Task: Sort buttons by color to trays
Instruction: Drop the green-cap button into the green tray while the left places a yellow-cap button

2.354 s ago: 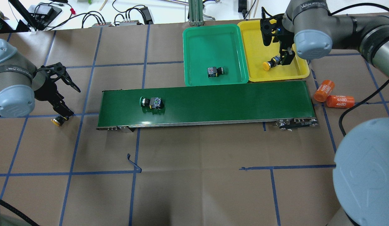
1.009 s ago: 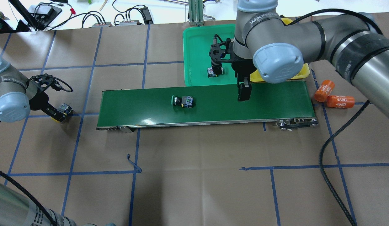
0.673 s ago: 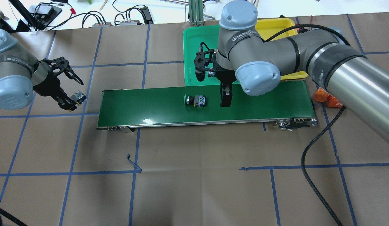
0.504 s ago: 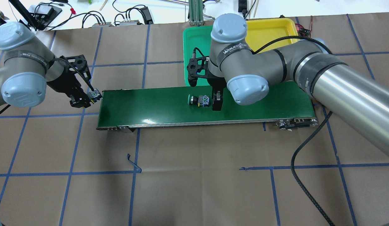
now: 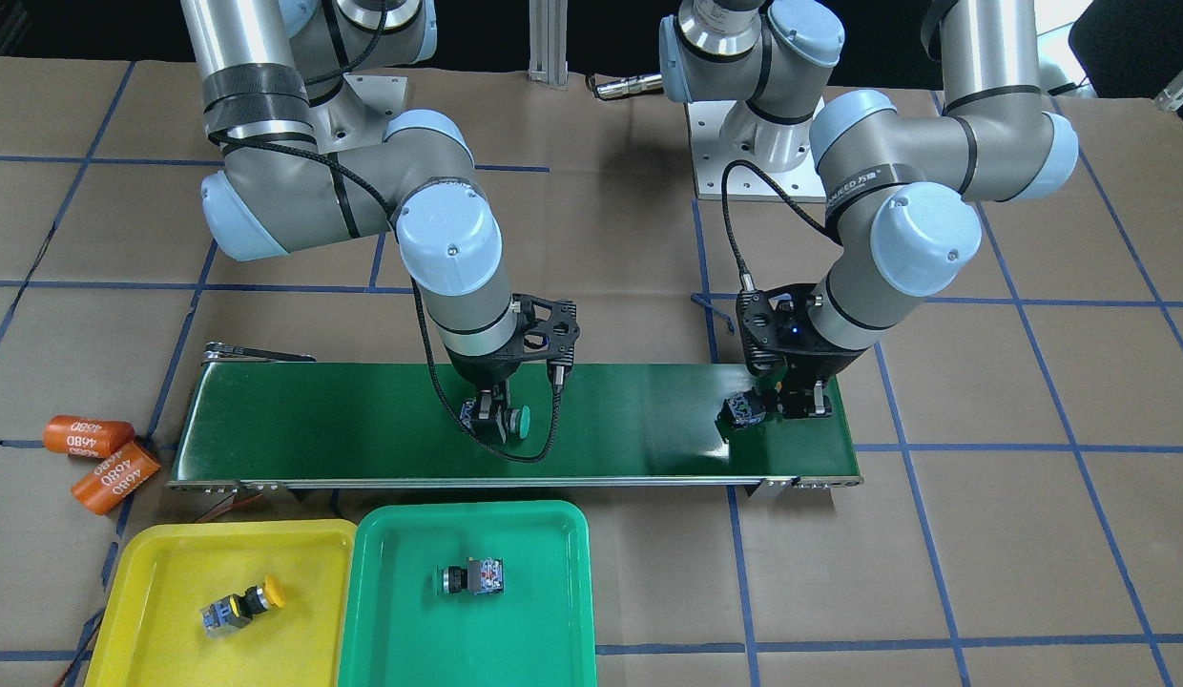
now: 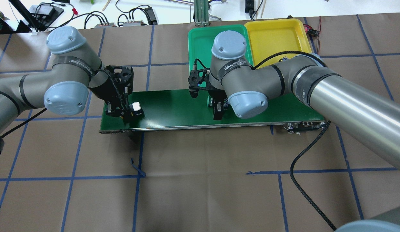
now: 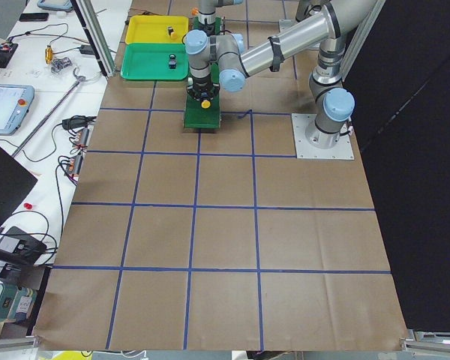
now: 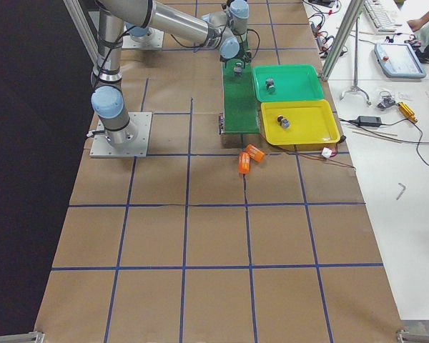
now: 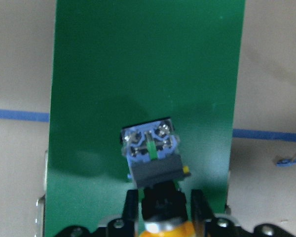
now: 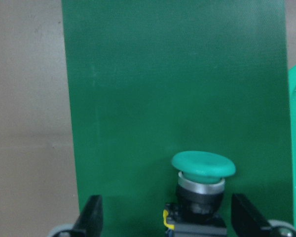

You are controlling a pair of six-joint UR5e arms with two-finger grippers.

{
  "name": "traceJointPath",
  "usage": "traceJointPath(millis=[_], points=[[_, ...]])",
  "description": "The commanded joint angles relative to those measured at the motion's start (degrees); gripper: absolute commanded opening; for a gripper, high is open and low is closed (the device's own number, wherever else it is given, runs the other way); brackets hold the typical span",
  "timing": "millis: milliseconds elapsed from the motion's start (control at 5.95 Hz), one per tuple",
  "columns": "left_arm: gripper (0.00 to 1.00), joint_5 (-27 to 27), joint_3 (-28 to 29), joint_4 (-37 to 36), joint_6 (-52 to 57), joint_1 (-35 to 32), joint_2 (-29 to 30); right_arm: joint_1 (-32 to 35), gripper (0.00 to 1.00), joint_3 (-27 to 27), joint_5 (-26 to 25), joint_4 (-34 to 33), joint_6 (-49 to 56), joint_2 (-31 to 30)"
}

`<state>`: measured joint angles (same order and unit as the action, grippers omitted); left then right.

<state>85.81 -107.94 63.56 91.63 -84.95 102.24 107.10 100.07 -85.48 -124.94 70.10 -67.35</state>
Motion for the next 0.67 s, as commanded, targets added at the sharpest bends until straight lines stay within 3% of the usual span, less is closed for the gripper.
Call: traceJointPath(millis=[0,168,336,504], points=[[0.98,-0.6,0.9,0.1,-1.4,-0.8,-0.6,-3.1,0.57,1.9,-3.2,0.0,2.0,-0.3],[0.98,-1.2,3.3,1.8,-9.3,-1.4,-2.5,-4.8,0.4,2.1,-3.3,0.0,4.5,-0.6],[0.97,-0.7,9.4,14.9,-15.1,-1.6,-4.2,-6.0,0.18,1.5,-6.1,0.0,6.1,-1.5],[0.97,-0.6,13.6,22.7,-18.0,-1.7,-6.8,-6.7,0.11,1.1,-7.3,0.0,8.3,-3.6]])
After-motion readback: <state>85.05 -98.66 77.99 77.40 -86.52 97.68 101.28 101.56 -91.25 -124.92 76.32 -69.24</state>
